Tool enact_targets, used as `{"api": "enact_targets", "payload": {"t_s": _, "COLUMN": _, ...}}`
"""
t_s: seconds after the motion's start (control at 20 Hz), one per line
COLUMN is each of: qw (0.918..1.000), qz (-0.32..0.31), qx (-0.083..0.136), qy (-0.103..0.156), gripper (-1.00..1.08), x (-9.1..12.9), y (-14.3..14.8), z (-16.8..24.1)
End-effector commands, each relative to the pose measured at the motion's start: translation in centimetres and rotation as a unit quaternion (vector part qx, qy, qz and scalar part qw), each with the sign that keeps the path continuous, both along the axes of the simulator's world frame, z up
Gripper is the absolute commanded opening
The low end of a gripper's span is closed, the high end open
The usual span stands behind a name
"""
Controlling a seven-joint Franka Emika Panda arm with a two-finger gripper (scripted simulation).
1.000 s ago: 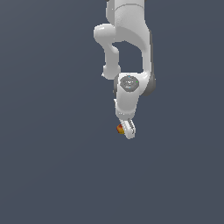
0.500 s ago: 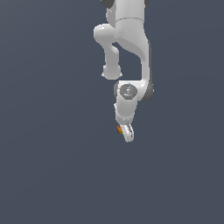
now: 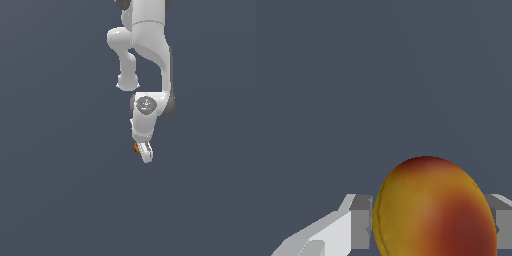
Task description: Pick up the object and move it to a goal position.
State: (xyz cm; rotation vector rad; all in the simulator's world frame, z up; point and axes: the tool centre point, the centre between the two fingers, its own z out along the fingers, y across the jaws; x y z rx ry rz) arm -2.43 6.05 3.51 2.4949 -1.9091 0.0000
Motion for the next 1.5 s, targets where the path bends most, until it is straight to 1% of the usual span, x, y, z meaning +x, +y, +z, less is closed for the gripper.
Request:
{"api": "enact_targets", "payload": {"t_s": 0.0, "qw": 1.0, "qz": 0.0, "qx": 0.0, "qy": 0.0, "gripper": -1.0, "x": 0.0, "y": 0.1, "z": -0.1}}
{"api": "enact_targets", "payload": {"t_s": 0.35, "qw": 1.0, "qz": 0.0, "qx": 0.0, "qy": -0.001, "gripper": -1.0, "x": 0.0, "y": 0.3, "z": 1.0}}
{"api": "enact_targets", "payload": {"t_s": 0.7, "qw": 1.0, "qz": 0.0, "qx": 0.0, "qy": -0.001, "gripper": -1.0, "x": -0.2, "y": 1.2, "z": 4.8}}
{"api": "enact_targets", "payload": {"t_s": 1.0, "qw": 1.0, "qz": 0.0, "qx": 0.0, "qy": -0.001, "gripper": -1.0, "x": -0.4, "y": 2.4, "z": 10.2}}
{"api": "enact_targets", "payload": {"t_s": 1.45, "qw": 1.0, "qz": -0.001, "qx": -0.001, "qy": -0.001, "gripper": -1.0, "x": -0.8, "y": 4.8, "z": 20.6}}
